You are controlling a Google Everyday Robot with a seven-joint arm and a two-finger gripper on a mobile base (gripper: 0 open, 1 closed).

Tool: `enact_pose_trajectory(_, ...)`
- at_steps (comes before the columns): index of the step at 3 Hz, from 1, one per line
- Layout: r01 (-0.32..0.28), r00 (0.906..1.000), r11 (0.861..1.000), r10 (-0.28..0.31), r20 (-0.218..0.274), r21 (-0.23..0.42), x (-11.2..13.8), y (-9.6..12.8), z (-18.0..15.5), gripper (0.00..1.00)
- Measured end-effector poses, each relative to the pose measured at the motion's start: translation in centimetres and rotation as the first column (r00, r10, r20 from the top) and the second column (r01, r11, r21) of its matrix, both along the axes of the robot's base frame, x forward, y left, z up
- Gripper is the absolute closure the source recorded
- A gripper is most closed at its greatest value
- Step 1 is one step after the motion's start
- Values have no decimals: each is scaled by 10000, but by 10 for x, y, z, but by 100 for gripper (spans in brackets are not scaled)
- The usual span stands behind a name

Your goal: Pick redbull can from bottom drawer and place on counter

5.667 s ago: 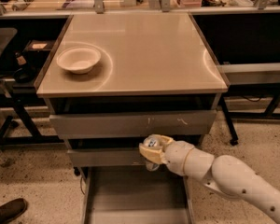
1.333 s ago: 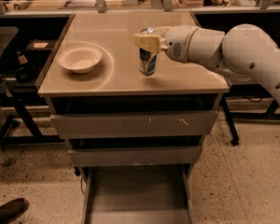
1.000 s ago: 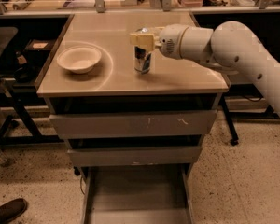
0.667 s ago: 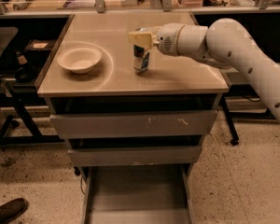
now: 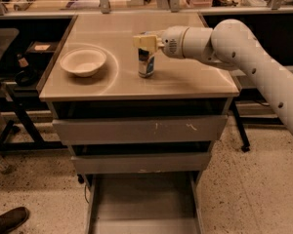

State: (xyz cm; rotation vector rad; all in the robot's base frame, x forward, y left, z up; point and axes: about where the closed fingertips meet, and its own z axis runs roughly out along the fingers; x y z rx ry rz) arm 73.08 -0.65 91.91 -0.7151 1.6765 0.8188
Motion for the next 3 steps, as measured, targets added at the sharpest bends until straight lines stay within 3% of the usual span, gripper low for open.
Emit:
enact_pose_trajectory(1,-2,10000,10000,2,-2,-1,0,0,0,82)
enact_pose_trajectory(3,-3,10000,10000,3,-2,-1,0,0,0,36)
